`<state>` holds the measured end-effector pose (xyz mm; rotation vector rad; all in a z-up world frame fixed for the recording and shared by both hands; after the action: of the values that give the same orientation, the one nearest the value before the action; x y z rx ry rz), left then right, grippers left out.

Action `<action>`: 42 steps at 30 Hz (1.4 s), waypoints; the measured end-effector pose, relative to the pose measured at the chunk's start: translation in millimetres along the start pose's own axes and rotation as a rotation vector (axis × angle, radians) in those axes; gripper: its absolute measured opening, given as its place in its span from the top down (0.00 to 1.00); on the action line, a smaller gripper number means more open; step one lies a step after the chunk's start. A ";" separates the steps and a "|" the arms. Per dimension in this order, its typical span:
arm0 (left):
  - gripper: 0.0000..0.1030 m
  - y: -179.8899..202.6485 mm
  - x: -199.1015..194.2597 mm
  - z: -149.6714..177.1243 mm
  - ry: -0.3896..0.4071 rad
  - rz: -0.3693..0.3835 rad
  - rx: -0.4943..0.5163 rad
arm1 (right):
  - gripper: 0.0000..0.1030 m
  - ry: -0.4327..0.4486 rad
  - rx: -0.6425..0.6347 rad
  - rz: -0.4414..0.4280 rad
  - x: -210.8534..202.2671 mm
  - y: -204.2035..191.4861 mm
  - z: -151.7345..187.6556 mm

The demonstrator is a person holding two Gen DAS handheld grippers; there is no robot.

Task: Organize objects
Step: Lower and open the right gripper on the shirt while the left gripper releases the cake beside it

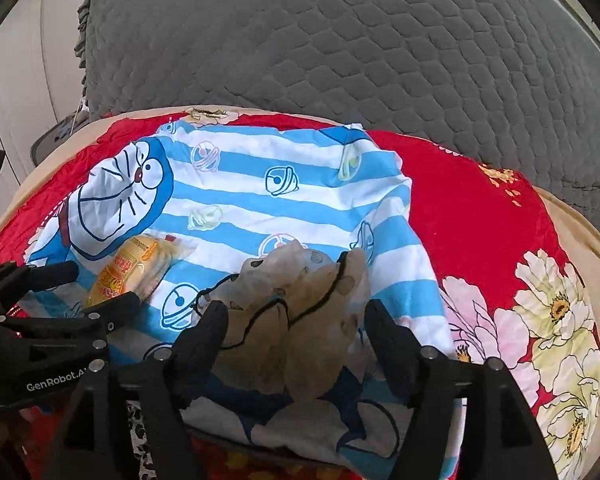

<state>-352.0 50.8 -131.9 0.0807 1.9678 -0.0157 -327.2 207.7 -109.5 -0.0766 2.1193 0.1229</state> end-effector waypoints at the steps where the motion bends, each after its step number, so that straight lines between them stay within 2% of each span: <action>1: 0.18 -0.8 -0.5 -0.2 0.001 0.002 -0.004 | 0.28 0.002 0.002 0.000 -0.6 0.7 -0.2; 6: 0.15 -4.9 -6.0 -1.7 0.005 0.028 -0.031 | 0.27 0.003 0.003 0.000 -1.6 1.5 -1.1; 7: 0.09 -5.9 -6.7 -2.6 0.006 0.028 -0.034 | 0.27 0.002 0.003 0.003 -2.3 1.8 -1.1; 10: 0.00 -7.9 -12.4 -4.6 0.021 0.037 -0.046 | 0.25 0.004 -0.001 0.003 -4.7 1.2 -1.4; 23: 0.00 -6.6 -19.2 -1.5 0.017 0.051 -0.049 | 0.22 0.033 -0.008 0.001 -22.6 0.3 -6.9; 42: 0.00 -15.5 -47.9 0.9 0.030 0.069 -0.076 | 0.10 0.020 -0.002 -0.022 -38.9 0.0 -1.6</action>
<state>-333.7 32.9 -88.5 0.0994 1.9928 0.1052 -308.2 207.7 -75.6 -0.1025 2.1376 0.1117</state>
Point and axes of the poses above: each gripper's, at about its wrist camera, not at the fingertips, and x roughly the way its jaws point, y to its right, z to its underside, the point moved 8 cm from there along x, roughly the way its jaws point, and after that the axes turned 9 degrees about -y, right-handed, at the moved point
